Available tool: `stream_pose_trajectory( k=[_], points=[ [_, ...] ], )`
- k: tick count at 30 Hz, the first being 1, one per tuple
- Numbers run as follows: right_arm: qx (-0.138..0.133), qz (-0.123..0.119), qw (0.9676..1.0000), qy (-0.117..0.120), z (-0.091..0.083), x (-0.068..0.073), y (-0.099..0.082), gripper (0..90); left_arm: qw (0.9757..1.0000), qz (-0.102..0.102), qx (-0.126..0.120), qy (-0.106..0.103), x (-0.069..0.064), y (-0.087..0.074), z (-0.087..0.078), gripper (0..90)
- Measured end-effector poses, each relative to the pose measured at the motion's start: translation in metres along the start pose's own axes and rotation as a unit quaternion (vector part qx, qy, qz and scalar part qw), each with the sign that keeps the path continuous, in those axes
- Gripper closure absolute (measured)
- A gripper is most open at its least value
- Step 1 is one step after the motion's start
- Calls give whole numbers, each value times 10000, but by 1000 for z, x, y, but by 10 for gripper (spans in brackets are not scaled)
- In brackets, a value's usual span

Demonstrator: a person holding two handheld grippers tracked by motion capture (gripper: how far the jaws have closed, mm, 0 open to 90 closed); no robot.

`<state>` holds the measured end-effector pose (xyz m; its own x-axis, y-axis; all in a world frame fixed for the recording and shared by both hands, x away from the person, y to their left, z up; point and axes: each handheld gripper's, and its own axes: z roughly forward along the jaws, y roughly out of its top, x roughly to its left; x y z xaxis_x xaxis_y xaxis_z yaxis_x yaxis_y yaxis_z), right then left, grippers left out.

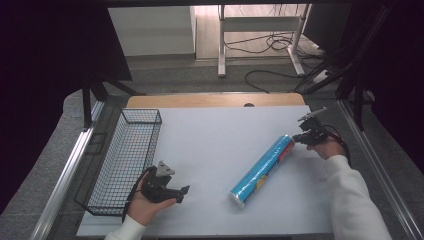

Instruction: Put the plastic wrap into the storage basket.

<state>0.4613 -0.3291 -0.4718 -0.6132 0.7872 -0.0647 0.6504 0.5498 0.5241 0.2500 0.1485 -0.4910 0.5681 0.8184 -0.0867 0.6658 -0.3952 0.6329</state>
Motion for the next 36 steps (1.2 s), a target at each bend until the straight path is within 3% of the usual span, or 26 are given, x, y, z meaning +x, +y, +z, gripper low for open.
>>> stream_pose_trajectory(
  k=[7,10,19,23,27,29,32,36],
  points=[
    [46,-192,9996,189,-6,23,-9,896,10000,-1,4,-35,-2,1,0,173],
    [71,-290,9994,144,-7,30,-10,895,10000,1,-3,-38,-2,1,-1,174],
    [-45,-230,9992,321,-7,25,-14,894,10000,-17,-5,-23,-1,0,-1,174],
    [-139,-99,9997,179,-11,22,-16,894,10000,-34,-16,-53,-1,0,-1,174],
    [-511,247,9983,116,-34,18,-22,893,9999,-23,-15,-130,-3,0,0,174],
    [-811,423,9958,40,-49,23,-31,893,9999,-37,-31,-138,-3,-1,0,174],
    [-1031,389,9939,-56,-70,37,-49,894,9999,-37,-45,-146,-4,-2,0,174],
    [-1382,497,9891,-126,-96,60,-77,893,9999,-5,-49,-160,-5,-2,0,174]
  ],
)
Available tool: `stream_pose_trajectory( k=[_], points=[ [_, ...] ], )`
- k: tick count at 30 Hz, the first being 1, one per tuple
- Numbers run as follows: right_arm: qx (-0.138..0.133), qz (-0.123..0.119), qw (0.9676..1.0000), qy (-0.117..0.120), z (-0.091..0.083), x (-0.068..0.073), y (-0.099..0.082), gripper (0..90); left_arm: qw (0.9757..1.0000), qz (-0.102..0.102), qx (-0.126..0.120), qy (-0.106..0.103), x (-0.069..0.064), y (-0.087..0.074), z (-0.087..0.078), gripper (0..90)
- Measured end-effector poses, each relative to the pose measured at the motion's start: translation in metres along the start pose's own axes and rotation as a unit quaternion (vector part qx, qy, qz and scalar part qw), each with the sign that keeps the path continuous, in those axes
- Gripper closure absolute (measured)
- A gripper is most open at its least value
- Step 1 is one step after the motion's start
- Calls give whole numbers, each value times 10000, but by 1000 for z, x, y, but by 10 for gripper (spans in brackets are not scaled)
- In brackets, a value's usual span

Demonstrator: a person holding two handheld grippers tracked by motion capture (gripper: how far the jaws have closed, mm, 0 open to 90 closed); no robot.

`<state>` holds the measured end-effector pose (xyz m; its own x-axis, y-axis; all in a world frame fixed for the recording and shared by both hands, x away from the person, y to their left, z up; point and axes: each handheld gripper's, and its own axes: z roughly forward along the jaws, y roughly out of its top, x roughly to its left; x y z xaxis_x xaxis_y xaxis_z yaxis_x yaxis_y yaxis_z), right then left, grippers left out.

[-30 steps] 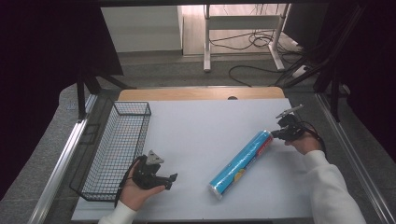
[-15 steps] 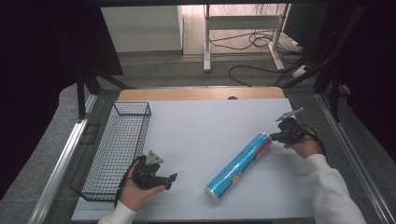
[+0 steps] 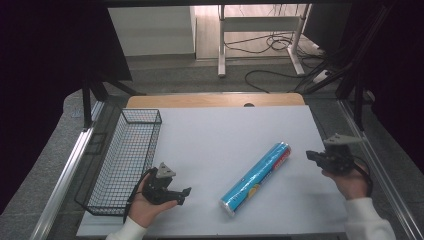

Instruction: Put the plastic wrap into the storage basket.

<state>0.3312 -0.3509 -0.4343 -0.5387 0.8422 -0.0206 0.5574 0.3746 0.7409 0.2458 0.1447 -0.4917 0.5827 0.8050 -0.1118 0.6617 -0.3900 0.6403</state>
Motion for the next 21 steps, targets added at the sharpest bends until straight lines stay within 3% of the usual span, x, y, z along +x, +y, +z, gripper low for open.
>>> stream_pose_trajectory(
  k=[4,6,8,11,16,21],
  points=[
    [-125,170,9996,177,-20,19,-25,851,10000,44,-2,-10,-3,1,1,173],
    [-135,163,9996,203,-23,30,-39,687,10000,75,9,-10,-5,2,2,173],
    [-89,200,9998,2,-21,39,-48,470,9999,117,10,-8,-6,3,3,173],
    [-192,279,9994,44,-16,47,-61,369,9999,140,-17,-18,-9,4,3,171],
    [-237,376,9988,225,-8,43,-69,310,9999,111,-80,-71,-15,10,4,173],
    [-228,332,9990,204,-6,42,-72,285,9993,168,-244,-230,-30,30,3,175]
  ],
)
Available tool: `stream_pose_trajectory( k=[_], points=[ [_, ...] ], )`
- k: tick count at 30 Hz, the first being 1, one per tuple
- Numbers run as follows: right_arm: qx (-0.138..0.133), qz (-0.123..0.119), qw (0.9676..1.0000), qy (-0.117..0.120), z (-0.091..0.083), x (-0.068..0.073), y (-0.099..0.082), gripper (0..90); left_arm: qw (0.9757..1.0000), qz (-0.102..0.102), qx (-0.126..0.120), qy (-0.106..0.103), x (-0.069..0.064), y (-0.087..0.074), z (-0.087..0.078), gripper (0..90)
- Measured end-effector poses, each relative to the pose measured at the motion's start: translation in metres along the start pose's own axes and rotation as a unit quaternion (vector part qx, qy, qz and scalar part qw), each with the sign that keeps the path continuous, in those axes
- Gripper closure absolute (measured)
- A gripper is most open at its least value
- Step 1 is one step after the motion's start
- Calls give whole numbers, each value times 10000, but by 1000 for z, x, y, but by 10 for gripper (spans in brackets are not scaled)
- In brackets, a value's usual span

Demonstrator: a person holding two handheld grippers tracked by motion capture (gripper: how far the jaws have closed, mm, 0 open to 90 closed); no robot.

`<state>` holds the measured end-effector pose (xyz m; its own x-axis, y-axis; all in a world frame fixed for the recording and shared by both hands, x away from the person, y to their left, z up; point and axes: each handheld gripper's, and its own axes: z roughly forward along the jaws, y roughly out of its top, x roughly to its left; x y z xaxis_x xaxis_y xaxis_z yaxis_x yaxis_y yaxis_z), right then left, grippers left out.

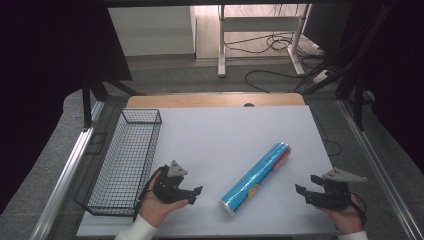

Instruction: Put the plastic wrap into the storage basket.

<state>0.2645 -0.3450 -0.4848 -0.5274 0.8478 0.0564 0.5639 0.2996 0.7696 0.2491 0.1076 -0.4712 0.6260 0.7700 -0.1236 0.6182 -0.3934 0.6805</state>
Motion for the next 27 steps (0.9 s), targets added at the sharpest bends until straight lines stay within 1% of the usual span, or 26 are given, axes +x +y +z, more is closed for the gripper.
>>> stream_pose_trajectory(
  k=[3,5,8,10,14,18,20,22,23,27],
  points=[
    [-8,-6,10000,23,-1,-1,-1,285,9999,53,-37,-134,-10,14,4,175],
    [33,-29,10000,14,0,-2,-2,285,9996,86,54,-251,-18,27,13,172],
    [62,-2,10000,-6,2,-3,-3,284,9991,101,140,-395,-24,42,24,168],
    [52,24,10000,-28,2,-5,-4,284,9983,104,179,-547,-29,53,33,168],
    [83,92,9999,-79,3,-8,-6,285,9967,7,250,-774,-35,68,48,171],
    [192,129,9996,-135,6,-11,-9,284,9954,12,355,-892,-42,82,62,173],
    [231,151,9995,-146,7,-11,-9,285,9944,-17,400,-980,-45,89,70,172],
    [253,169,9994,-160,8,-11,-9,285,9929,-23,499,-1077,-48,97,80,173],
    [259,166,9994,-168,8,-11,-9,284,9926,-37,514,-1099,-50,99,84,173],
    [294,175,9992,-190,9,-12,-11,285,9906,-28,707,-1169,-56,114,104,173]
  ],
)
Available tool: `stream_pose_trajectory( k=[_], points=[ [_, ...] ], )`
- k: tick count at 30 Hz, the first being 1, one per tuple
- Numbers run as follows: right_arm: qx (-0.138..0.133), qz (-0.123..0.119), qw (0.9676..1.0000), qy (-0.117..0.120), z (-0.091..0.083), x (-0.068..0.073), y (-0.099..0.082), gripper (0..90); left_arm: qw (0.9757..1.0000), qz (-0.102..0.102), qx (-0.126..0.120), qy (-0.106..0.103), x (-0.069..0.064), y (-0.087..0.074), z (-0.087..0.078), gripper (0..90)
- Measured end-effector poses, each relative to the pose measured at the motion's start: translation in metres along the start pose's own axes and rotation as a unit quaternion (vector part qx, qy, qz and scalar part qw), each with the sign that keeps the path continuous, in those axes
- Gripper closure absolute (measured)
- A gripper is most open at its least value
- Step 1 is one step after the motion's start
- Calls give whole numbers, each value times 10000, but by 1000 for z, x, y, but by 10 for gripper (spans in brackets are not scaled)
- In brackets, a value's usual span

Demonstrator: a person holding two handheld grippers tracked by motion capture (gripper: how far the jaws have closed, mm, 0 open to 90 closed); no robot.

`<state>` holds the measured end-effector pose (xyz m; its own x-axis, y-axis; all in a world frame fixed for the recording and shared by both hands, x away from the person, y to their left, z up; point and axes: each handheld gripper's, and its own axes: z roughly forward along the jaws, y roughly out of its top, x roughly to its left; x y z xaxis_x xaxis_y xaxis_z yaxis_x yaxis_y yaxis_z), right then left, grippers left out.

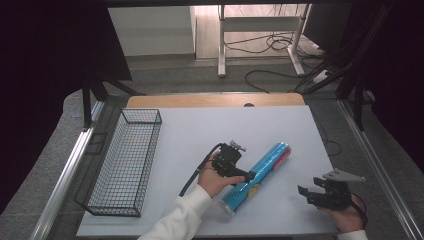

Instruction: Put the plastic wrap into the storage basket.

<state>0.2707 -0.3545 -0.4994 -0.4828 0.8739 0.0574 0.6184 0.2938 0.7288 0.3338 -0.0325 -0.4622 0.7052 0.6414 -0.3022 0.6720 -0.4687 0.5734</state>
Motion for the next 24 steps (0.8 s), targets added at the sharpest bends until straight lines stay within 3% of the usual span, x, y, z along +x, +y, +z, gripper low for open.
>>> stream_pose_trajectory(
  k=[8,11,16,20,24],
  points=[
    [195,-4,9998,5,5,-1,-3,284,9989,4,413,-224,-12,23,38,187],
    [205,-2,9998,17,5,0,-3,284,9979,4,642,-11,-17,33,48,195],
    [205,-7,9998,27,5,0,-3,283,9952,-138,962,117,-11,37,63,216],
    [207,12,9998,20,5,-1,-3,282,9930,-342,1129,-27,-4,37,70,231],
    [262,2,9997,-3,6,-1,-3,277,9907,-236,1342,39,-9,38,76,250]
  ],
)
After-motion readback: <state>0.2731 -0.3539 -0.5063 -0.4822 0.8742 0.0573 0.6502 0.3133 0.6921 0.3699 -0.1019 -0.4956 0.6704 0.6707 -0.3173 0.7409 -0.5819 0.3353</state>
